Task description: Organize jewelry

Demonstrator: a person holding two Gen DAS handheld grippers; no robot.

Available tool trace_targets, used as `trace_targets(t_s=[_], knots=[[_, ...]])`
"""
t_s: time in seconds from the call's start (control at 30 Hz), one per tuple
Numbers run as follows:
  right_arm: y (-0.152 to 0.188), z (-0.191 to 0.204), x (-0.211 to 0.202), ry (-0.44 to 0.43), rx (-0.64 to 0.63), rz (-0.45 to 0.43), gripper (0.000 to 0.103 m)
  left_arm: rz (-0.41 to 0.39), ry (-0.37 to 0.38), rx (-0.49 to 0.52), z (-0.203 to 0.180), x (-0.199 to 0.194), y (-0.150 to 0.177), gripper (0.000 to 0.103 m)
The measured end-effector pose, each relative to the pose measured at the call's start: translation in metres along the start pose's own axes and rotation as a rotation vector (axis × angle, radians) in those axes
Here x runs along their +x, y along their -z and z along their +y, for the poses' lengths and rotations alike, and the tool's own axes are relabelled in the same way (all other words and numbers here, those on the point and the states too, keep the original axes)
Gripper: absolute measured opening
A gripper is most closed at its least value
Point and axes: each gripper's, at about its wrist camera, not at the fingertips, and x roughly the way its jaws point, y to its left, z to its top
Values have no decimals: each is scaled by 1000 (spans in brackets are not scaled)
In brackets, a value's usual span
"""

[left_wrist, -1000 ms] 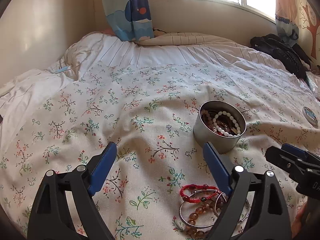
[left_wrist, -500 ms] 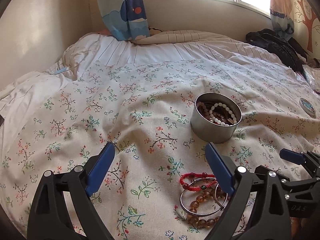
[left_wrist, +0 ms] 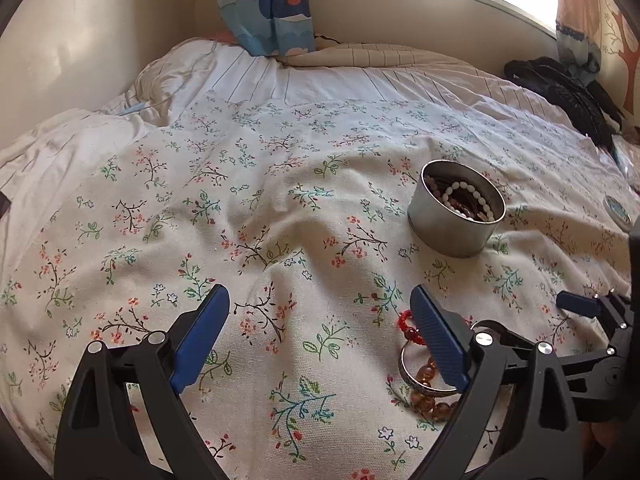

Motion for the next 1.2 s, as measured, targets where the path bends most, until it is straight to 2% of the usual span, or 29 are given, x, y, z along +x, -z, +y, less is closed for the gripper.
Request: trace_targets(t_s=[0.17,0.3,0.4,0.53,0.7,0.73,0.8,0.9,1.0,1.1,1.2], knots=[[-1,-27,-1,126,91,-5,94,34,20,110,-23,7,5,88],[-1,-41,-3,117,138,-8,94,40,44,199,-43,10,11,88],[-2,-34,-7,103,105,-27,94,49,74,205,-49,15,10,87],[-5,-30,-10,79,99,-43,94,83,141,166,-48,24,8,67],[-5,-34,-12,56,123,-51,94,194,156,136,-44,49,12,31],[-5,-33,-13,53,124,-55,94,193,161,119,-41,50,12,21],[-5,-33,-14,46,124,-60,94,186,168,99,-35,49,12,13],[-5,-32,-15,31,122,-63,94,175,200,78,-31,44,12,8],[-6,-31,-17,17,120,-73,94,138,274,53,-27,34,8,7],[-6,-29,-17,-8,113,-75,94,109,300,47,-27,27,5,7],[-6,-26,-16,-35,106,-70,94,66,355,11,-21,17,1,7]])
